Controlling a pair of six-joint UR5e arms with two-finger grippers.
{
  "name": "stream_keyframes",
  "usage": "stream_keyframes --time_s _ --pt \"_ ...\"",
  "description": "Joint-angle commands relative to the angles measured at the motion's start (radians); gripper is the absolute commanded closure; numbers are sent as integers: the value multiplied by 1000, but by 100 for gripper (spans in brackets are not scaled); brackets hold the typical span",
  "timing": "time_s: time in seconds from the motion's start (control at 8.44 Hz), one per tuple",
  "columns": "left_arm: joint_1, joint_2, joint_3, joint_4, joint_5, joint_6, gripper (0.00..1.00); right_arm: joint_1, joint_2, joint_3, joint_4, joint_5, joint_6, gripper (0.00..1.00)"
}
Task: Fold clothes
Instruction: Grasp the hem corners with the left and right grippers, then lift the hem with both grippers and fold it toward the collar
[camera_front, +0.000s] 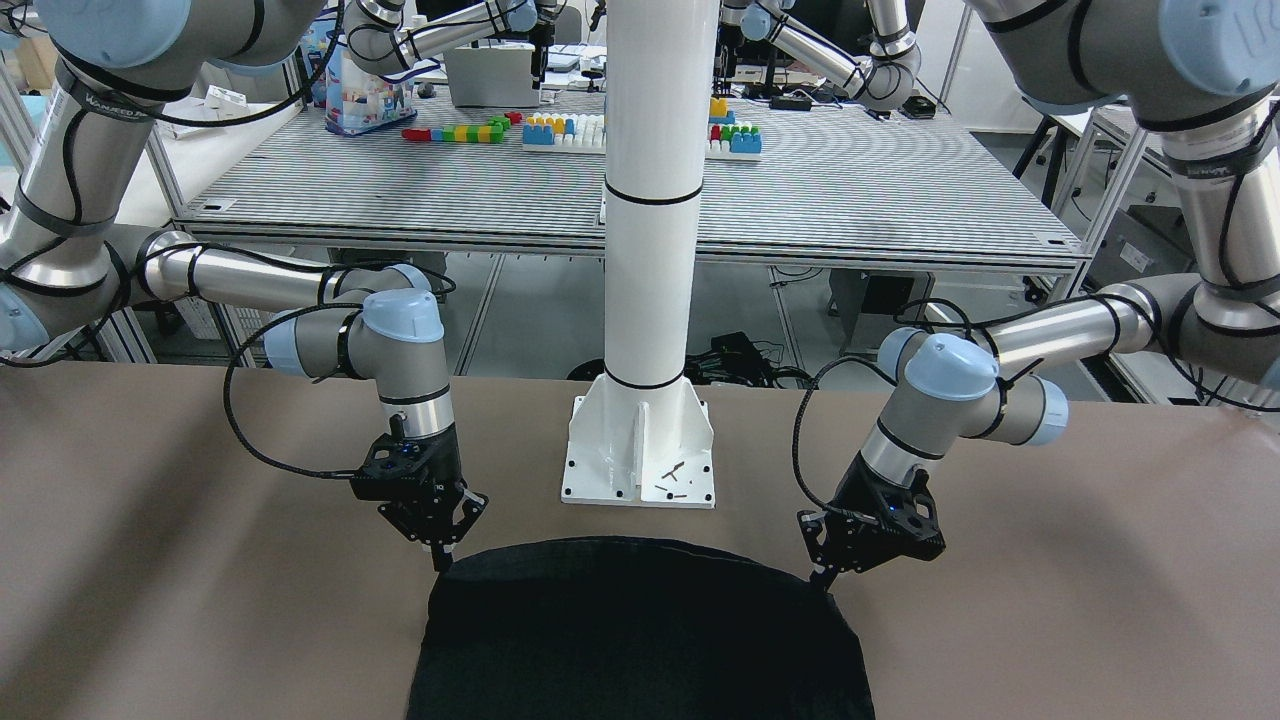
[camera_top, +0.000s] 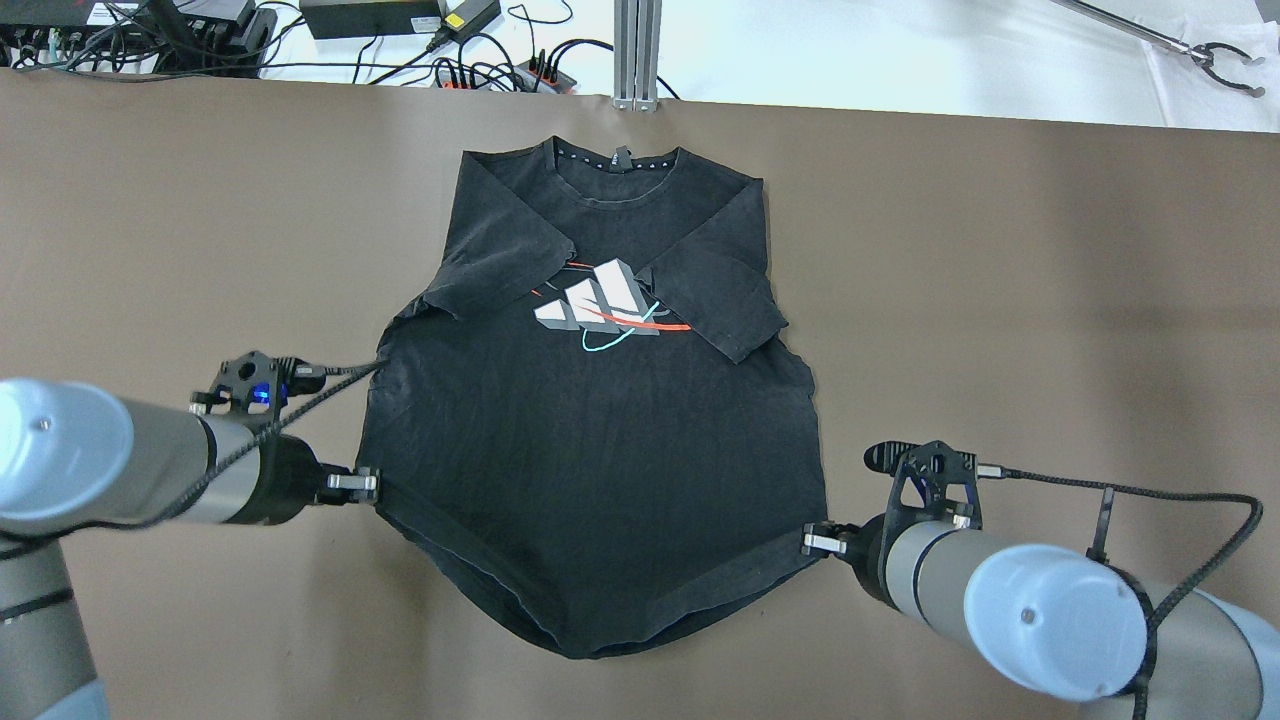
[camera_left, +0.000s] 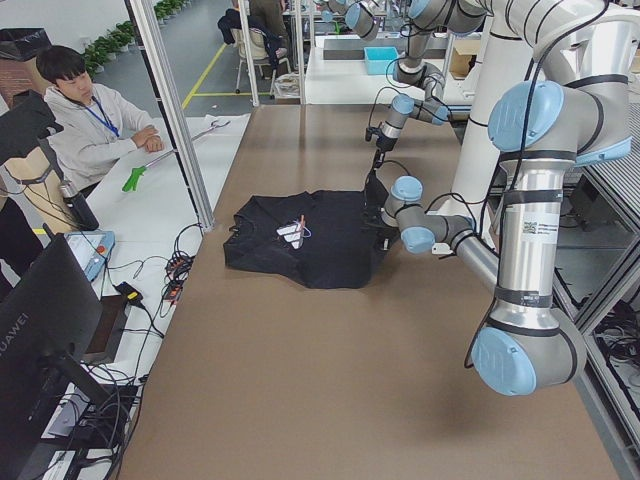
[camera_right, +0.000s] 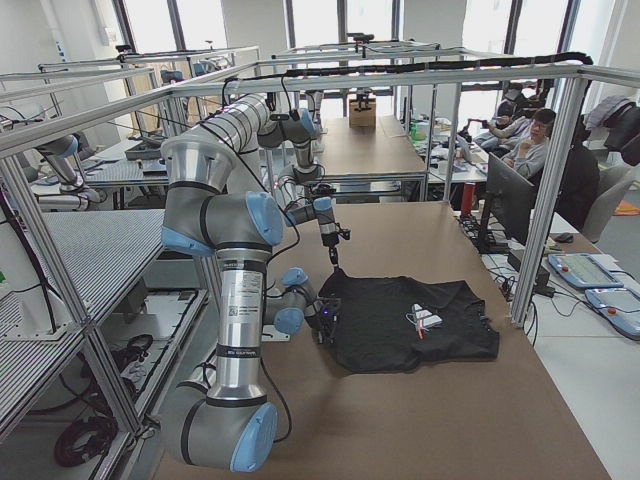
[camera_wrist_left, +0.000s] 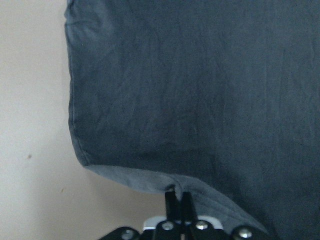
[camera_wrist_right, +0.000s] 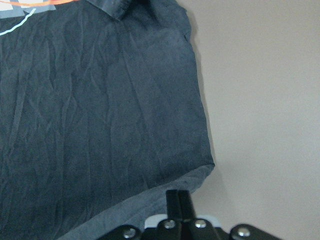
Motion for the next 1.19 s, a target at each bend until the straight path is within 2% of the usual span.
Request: stream_keyframes --time_s 0.0,0.12,0.24,0.47,0.71,0.83,1.07 --pt "-222 -135 -26 173 -283 98 100 115 39 26 -24 182 -68 100" --pt "-242 -137 -81 212 -359 101 100 98 27 76 -30 223 -102 100" --pt "-213 -76 -155 213 -390 101 100 30 -12 160 -51 281 -105 100" --pt "-19 78 -322 213 -412 100 100 -172 -96 300 -103 292 -105 100" --pt "121 191 -428 213 -413 100 100 -296 -150 426 -197 292 -102 100" --pt "149 234 -469 213 -413 100 100 -319 -149 454 -232 292 -101 100" --pt "140 230 -450 215 -380 100 100 -311 -141 448 -243 266 -93 100"
